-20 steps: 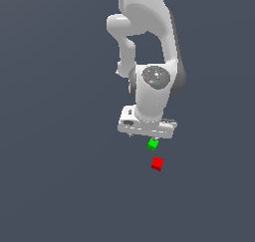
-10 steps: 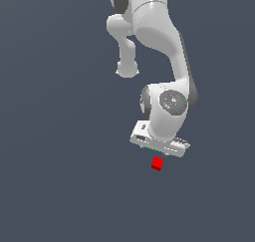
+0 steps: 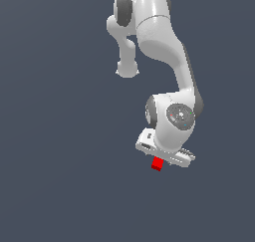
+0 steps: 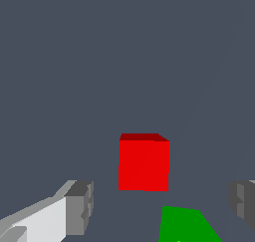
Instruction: Stack the red cube on top of the green cube.
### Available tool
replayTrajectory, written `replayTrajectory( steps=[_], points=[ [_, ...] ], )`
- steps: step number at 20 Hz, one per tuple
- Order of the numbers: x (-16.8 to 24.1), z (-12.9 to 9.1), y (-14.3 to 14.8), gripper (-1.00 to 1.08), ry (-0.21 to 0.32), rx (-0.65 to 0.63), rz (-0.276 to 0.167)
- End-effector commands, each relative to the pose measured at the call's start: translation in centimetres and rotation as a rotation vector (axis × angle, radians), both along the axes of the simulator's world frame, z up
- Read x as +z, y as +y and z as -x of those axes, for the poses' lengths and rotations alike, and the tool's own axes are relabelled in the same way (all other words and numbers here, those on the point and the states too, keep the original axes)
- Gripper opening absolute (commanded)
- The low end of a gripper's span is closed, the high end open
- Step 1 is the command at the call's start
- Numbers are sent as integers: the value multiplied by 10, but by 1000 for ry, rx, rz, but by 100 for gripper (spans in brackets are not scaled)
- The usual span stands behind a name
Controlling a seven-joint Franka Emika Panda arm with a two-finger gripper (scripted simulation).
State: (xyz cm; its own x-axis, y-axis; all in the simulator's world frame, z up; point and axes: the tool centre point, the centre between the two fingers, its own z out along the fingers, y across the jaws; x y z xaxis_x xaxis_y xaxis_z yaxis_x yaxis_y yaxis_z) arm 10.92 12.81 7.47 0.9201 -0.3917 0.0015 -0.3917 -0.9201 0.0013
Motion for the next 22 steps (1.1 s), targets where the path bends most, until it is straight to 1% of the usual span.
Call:
replayTrajectory(
  steps=[1, 11, 22],
  points=[
    [-2, -4, 2, 100, 0, -12, -1],
    [-8, -6, 4, 100, 1, -19, -2],
    [-53, -6, 4, 100, 1, -23, -2]
  ],
)
